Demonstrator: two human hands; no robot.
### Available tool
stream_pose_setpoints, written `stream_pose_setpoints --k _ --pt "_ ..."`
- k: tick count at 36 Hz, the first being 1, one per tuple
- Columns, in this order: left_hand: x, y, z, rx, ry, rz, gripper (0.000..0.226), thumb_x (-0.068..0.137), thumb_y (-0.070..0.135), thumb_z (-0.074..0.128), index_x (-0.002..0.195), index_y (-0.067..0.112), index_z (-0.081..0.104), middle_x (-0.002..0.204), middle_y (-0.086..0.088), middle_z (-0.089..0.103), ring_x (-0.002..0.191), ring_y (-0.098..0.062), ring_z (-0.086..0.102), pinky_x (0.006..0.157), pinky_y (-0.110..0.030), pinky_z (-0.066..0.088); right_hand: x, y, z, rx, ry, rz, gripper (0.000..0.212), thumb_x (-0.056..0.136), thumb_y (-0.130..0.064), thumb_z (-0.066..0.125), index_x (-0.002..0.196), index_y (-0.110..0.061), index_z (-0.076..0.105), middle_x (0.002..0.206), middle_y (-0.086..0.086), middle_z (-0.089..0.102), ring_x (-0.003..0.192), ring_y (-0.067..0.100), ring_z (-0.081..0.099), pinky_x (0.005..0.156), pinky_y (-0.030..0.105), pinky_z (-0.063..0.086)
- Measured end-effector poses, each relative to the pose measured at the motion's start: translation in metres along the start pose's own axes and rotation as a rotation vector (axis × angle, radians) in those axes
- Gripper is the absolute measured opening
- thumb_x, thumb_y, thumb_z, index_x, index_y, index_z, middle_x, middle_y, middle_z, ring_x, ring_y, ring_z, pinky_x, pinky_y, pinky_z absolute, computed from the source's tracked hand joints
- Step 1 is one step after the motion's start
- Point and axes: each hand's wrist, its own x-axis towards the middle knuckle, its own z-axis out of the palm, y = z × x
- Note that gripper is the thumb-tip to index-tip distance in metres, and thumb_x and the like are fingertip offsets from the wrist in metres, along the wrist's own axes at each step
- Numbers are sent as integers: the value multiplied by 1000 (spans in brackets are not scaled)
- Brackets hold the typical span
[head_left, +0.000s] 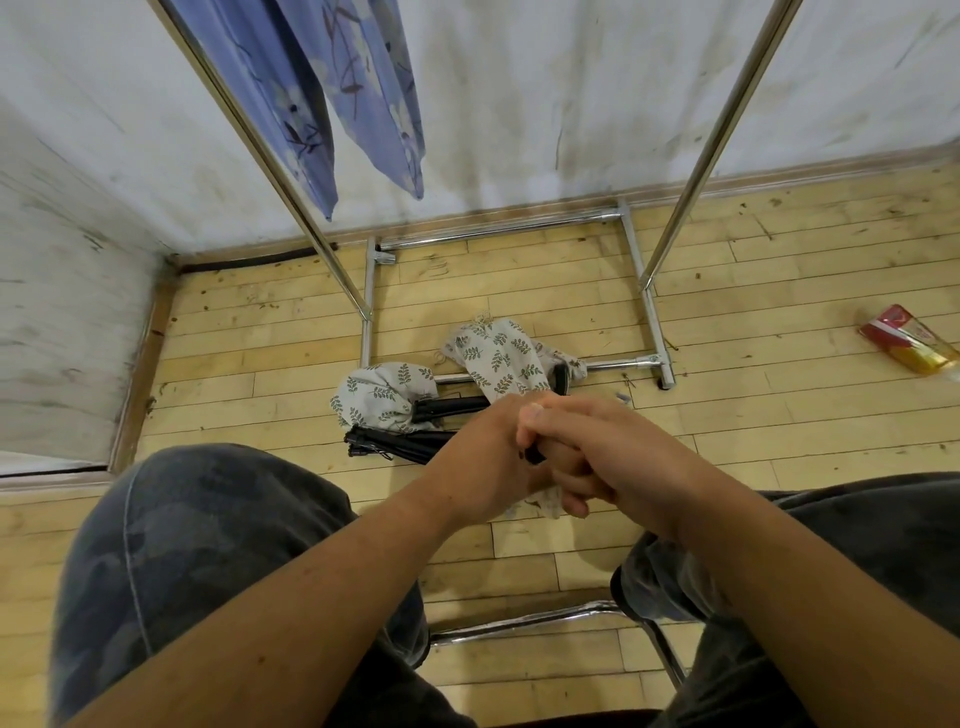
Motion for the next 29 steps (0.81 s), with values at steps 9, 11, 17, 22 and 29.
stream_pose_setpoints --k 9,11,17,22,29 --pt "1 -26 5 136 66 -76 49 85 55 76 128 49 53 114 14 61 105 -5 58 92 -34 53 5 2 -6 -108 176 81 38 109 -38 45 86 -15 65 51 -7 46 44 11 38 51 33 43" --pt "1 -28 3 155 66 -104 52 85 58 74 131 51 51 116 12 58 105 -5 57 92 -32 52 6 3 -6 -119 181 54 40 109 -39 47 80 -17 64 58 -4 48 48 13 43 51 33 46" --pt "2 -28 6 157 28 -92 48 84 57 75 125 48 51 116 9 50 108 -8 51 91 -23 45 6 2 -3 -104 215 -31 39 108 -31 48 77 -13 61 69 6 46 49 13 41 44 27 41" --pt "4 -35 9 175 10 -83 49 82 66 68 124 46 54 116 8 53 116 -13 47 101 -41 47 6 4 0 -78 224 -49 38 106 -25 49 72 -13 60 56 0 42 44 13 35 45 29 37" --pt "5 -35 9 155 14 -115 80 85 57 74 154 45 36 138 12 54 127 -4 50 109 -36 45 2 0 2 10 160 -61 35 107 -21 48 77 -8 60 54 0 33 44 12 30 49 31 38"
